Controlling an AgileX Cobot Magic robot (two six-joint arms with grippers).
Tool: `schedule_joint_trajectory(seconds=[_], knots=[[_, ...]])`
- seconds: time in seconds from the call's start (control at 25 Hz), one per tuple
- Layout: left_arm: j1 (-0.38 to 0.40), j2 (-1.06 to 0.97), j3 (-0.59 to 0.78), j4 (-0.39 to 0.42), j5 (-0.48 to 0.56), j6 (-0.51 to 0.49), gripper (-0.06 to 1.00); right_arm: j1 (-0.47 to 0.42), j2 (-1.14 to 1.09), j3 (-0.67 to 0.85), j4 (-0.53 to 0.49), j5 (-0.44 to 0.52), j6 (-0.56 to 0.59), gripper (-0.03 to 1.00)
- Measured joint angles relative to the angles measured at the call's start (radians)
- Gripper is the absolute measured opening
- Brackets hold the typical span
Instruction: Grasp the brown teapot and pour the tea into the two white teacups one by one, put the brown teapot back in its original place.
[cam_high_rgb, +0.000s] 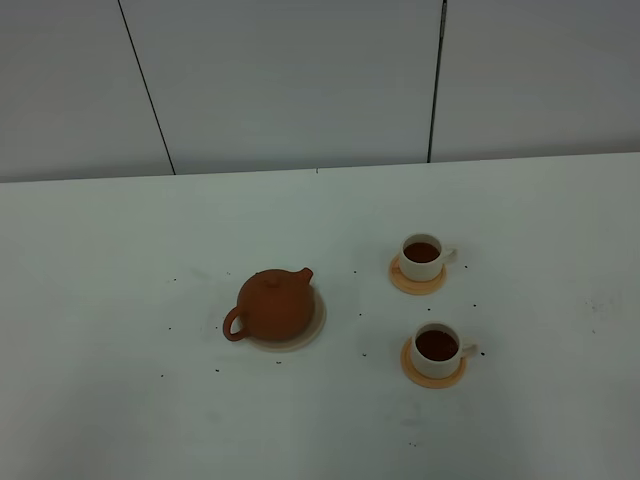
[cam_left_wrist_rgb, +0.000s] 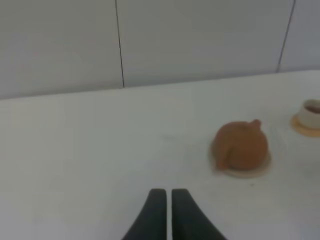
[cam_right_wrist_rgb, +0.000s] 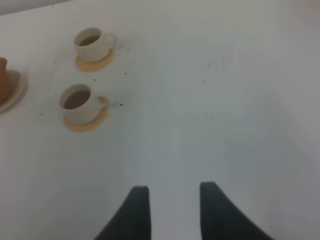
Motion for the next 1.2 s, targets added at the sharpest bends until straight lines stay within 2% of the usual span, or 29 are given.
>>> schedule_joint_trajectory(seconds=[0.2,0.52,1.2], knots=[[0.0,0.0,-0.07,0.047,0.132,0.004,0.08,0.0,0.0,0.0,0.0,0.0,0.0,0.24],[0.0,0.0,-0.072,0.041,0.313,0.005,0.07,0.0,0.0,0.0,0.0,0.0,0.0,0.24],[0.0,-0.027,-0.017,0.045,0.309,0.004,0.08,0.0,0.0,0.0,0.001,0.0,0.0,0.24]])
